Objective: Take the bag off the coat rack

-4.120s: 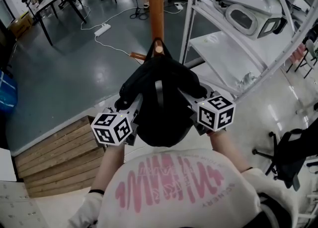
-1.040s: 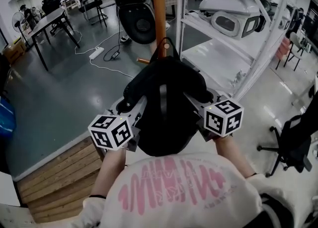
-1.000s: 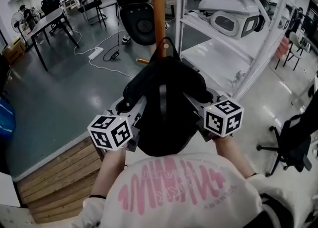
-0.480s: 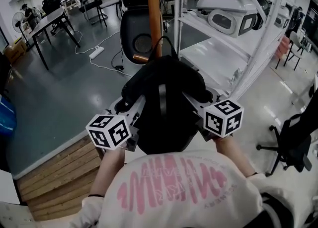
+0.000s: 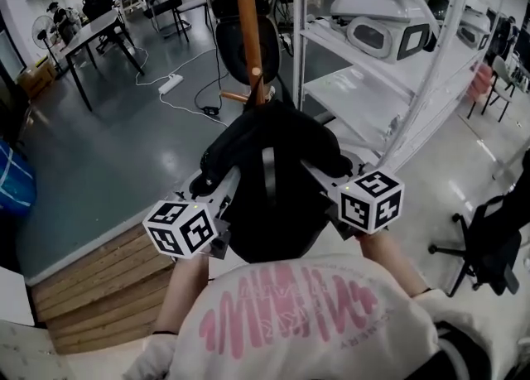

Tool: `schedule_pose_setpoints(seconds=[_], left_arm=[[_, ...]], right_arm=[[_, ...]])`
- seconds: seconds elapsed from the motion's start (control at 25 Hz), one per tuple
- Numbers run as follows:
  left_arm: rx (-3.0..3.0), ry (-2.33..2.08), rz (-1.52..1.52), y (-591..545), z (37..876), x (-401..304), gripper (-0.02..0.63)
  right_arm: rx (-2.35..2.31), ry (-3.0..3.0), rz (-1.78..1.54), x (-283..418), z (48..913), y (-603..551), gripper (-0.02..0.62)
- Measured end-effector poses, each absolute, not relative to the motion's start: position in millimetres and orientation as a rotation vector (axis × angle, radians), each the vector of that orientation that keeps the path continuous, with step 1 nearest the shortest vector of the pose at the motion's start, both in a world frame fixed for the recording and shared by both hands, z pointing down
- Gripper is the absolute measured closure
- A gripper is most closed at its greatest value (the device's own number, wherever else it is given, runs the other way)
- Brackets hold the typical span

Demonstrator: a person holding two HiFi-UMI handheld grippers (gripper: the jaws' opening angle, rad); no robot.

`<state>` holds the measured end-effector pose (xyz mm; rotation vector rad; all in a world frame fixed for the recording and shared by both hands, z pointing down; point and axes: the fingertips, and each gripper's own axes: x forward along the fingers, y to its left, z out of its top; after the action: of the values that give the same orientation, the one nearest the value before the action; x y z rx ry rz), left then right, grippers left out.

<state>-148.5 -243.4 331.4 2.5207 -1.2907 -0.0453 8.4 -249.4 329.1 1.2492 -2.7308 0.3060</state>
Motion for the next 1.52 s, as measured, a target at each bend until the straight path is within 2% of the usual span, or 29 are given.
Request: schedule_pose_setpoints(seconds=[1.52], left_arm=[[2.330, -1.430, -0.149, -53, 370, -61, 0.448]], right_arm=[[1.039, -2.766, 0.427, 90, 373, -91, 0.439]])
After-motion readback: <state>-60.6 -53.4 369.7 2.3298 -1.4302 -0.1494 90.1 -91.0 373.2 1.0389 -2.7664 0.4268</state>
